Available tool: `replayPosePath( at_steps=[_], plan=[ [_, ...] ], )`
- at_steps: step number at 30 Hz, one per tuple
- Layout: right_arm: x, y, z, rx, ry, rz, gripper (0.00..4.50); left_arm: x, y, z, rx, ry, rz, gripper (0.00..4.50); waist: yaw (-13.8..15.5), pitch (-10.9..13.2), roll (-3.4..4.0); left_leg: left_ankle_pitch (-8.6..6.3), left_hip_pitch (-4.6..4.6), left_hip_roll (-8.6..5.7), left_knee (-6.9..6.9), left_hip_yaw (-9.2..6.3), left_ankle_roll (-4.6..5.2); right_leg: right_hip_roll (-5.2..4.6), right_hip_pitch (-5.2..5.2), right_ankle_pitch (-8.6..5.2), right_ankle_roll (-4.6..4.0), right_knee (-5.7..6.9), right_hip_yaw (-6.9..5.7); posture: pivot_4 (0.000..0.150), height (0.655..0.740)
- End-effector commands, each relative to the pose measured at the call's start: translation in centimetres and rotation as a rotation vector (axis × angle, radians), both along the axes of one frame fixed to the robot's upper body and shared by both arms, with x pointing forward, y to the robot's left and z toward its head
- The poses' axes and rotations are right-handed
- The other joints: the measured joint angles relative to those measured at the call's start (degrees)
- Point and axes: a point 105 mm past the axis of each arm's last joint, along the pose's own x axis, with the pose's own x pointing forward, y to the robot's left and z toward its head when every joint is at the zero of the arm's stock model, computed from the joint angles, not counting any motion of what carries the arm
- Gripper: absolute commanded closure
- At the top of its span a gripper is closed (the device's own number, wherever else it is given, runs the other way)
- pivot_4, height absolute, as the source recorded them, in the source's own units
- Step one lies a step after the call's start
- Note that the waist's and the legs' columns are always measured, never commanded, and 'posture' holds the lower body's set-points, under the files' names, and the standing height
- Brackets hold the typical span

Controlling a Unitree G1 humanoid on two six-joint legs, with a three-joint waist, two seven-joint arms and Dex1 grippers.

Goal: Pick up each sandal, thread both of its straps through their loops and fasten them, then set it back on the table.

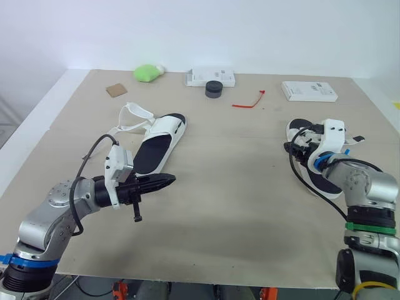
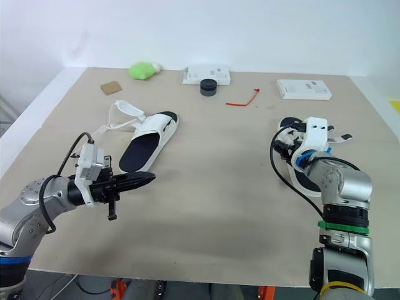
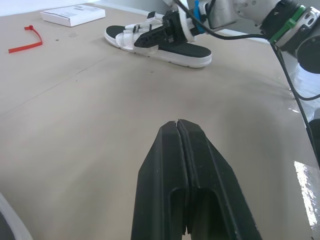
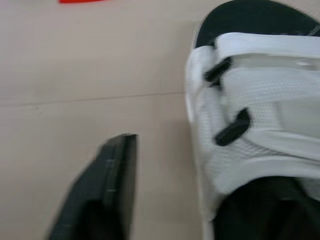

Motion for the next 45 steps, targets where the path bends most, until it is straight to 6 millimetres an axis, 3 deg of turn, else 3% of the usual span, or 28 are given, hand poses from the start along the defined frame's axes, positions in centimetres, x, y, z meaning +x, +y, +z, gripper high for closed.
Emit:
replayPosePath(
  at_steps=[1,5,8,12,14,17,19,23,24,27,30,37,38,45],
  plan=[
    [-1.9,-0.5,2.1,0.004,-0.019,0.132,1.57,0.3,0.2,1.1,-0.036,-0.018,0.001,4.50,0.0,0.0,0.00,0.00,-0.05,-0.01,-0.01,0.05,0.00,0.00,-0.06,0.00,0.00,0.00,0.05,0.150,0.7400],
    [-5.0,-0.1,4.4,-0.126,-0.041,0.324,1.57,1.1,0.4,1.0,-0.042,0.008,0.044,4.50,-0.1,0.1,0.21,-0.03,-0.12,0.00,-0.03,0.18,0.05,0.00,-0.20,-0.04,0.06,-0.01,0.16,0.150,0.7400],
    [-7.6,1.7,5.3,-0.120,-0.033,0.503,1.57,1.7,0.5,0.8,-0.047,0.019,0.073,4.50,-0.4,0.0,0.22,-0.08,-0.08,0.03,-0.04,0.31,0.13,0.02,-0.23,-0.06,0.11,-0.01,0.30,0.150,0.7400],
    [-8.7,2.4,4.7,-0.159,0.014,0.565,1.57,2.7,0.4,1.4,-0.105,0.037,0.106,4.50,-0.7,0.1,0.19,-0.09,-0.02,0.30,0.02,0.42,0.14,0.24,-0.23,-0.08,0.27,-0.02,0.36,0.150,0.7400],
    [-9.5,3.0,5.7,-0.128,-0.028,0.615,1.57,3.1,0.6,1.6,-0.123,0.049,0.138,4.50,-0.5,0.1,0.19,-0.03,-0.03,0.40,0.07,0.41,0.07,0.33,-0.23,-0.01,0.33,-0.02,0.36,0.150,0.7400],
    [-11.5,5.9,8.5,-0.102,-0.195,0.788,1.57,4.1,1.5,1.2,-0.107,0.074,0.236,4.50,-0.5,0.1,0.20,0.00,0.00,0.43,0.12,0.48,0.09,0.34,-0.24,0.07,0.36,-0.02,0.41,0.150,0.7400],
    [-12.5,7.9,9.2,-0.099,-0.258,0.884,1.57,4.6,2.0,0.9,-0.098,0.084,0.299,4.50,-0.5,0.1,0.18,0.01,0.01,0.50,0.12,0.54,0.09,0.40,-0.25,0.08,0.37,-0.01,0.46,0.150,0.7400],
    [-13.4,11.3,8.5,-0.078,-0.295,1.000,1.57,5.8,2.7,-0.5,-0.056,0.106,0.448,4.50,-0.2,0.1,0.16,0.01,0.01,0.57,0.12,0.51,0.08,0.49,-0.23,0.09,0.35,-0.02,0.46,0.150,0.7400],
    [-13.7,12.3,7.8,-0.067,-0.295,1.028,1.57,6.9,3.4,-1.2,-0.053,0.140,0.556,4.50,-0.2,0.1,0.16,0.01,0.01,0.57,0.12,0.51,0.08,0.49,-0.23,0.10,0.35,-0.02,0.46,0.150,0.7400],
    [-13.6,12.9,6.6,-0.055,-0.284,1.020,1.57,8.2,4.6,-2.0,-0.058,0.193,0.716,4.50,0.0,0.1,0.14,0.02,-0.02,0.54,0.19,0.50,0.06,0.48,-0.23,0.14,0.39,-0.02,0.51,0.150,0.7400],
    [-13.0,12.3,6.4,-0.039,-0.286,0.979,1.44,7.8,4.4,-2.0,-0.019,0.198,0.711,3.60,0.0,0.1,0.12,0.03,-0.06,0.49,0.22,0.50,0.04,0.47,-0.25,0.18,0.40,-0.03,0.53,0.150,0.7400],
    [-12.8,12.3,6.3,-0.035,-0.296,0.962,1.44,8.4,4.4,-1.6,0.015,0.153,0.757,0.23,0.0,0.1,0.12,0.03,-0.02,0.54,0.21,0.50,0.04,0.51,-0.26,0.23,0.30,-0.03,0.54,0.150,0.7400],
    [-12.9,12.4,6.2,-0.032,-0.297,0.962,1.44,8.7,4.2,-1.7,0.025,0.148,0.773,0.04,0.0,0.1,0.12,0.03,-0.02,0.53,0.21,0.50,0.03,0.51,-0.25,0.24,0.28,-0.03,0.54,0.150,0.7400],
    [-12.8,12.7,6.1,-0.032,-0.312,0.949,1.44,10.9,1.3,-1.2,0.060,0.134,0.763,0.04,0.0,0.1,0.11,0.10,-0.03,0.52,0.23,0.51,-0.07,0.51,-0.25,0.31,0.35,-0.03,0.55,0.150,0.7400]
  ],
)
